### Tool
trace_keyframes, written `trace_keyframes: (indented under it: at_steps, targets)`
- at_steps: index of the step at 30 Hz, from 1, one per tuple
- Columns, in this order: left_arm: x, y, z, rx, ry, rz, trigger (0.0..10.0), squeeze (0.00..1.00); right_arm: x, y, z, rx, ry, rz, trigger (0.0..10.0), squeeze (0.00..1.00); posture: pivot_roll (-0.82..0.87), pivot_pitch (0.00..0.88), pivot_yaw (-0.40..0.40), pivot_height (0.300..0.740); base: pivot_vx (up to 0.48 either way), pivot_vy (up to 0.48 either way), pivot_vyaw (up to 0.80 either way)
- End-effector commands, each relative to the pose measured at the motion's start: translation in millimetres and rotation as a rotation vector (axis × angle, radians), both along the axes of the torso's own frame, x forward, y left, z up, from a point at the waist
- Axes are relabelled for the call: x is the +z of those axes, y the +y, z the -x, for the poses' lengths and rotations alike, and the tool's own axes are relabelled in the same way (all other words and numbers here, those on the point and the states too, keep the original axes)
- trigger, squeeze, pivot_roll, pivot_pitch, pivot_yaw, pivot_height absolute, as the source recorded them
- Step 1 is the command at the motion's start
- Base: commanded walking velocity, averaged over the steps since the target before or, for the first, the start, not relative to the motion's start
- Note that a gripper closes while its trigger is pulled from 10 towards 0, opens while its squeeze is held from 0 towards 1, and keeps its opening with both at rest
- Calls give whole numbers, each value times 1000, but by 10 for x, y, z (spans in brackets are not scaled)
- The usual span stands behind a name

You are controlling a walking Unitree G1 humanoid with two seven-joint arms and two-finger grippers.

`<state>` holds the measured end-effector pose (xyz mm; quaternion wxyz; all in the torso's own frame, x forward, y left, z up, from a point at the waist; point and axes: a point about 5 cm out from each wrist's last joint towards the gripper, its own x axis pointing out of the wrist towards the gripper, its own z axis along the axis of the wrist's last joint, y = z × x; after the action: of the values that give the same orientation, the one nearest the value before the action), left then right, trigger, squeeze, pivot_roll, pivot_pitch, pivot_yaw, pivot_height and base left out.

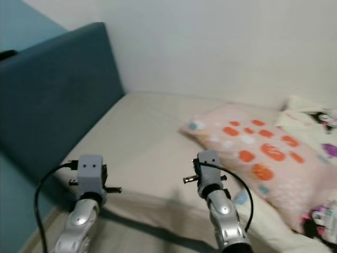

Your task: Clean up the room

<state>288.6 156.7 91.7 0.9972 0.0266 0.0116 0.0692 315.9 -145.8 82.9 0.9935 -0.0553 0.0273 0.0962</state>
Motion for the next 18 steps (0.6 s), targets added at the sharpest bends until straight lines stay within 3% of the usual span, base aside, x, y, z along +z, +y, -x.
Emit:
trace_keyframes:
  at_steps: [1,15,18]
  targets:
    - [-7,22,11,2,7,-5,10000,0,-12,8,11,-2,1,-7,10000,0,-20,47,13,712,0,0,800]
    - [6,22,1,-14,20,-50,10000,0,-4,-11,10,-27,-8,-36,10000,0,-15,57,18,712,0,0,70]
    - [0,29,0,-11,24,-53,10000,0,-5,-20,15,-33,-8,-39,10000,0,-15,58,20,712,0,-435,0]
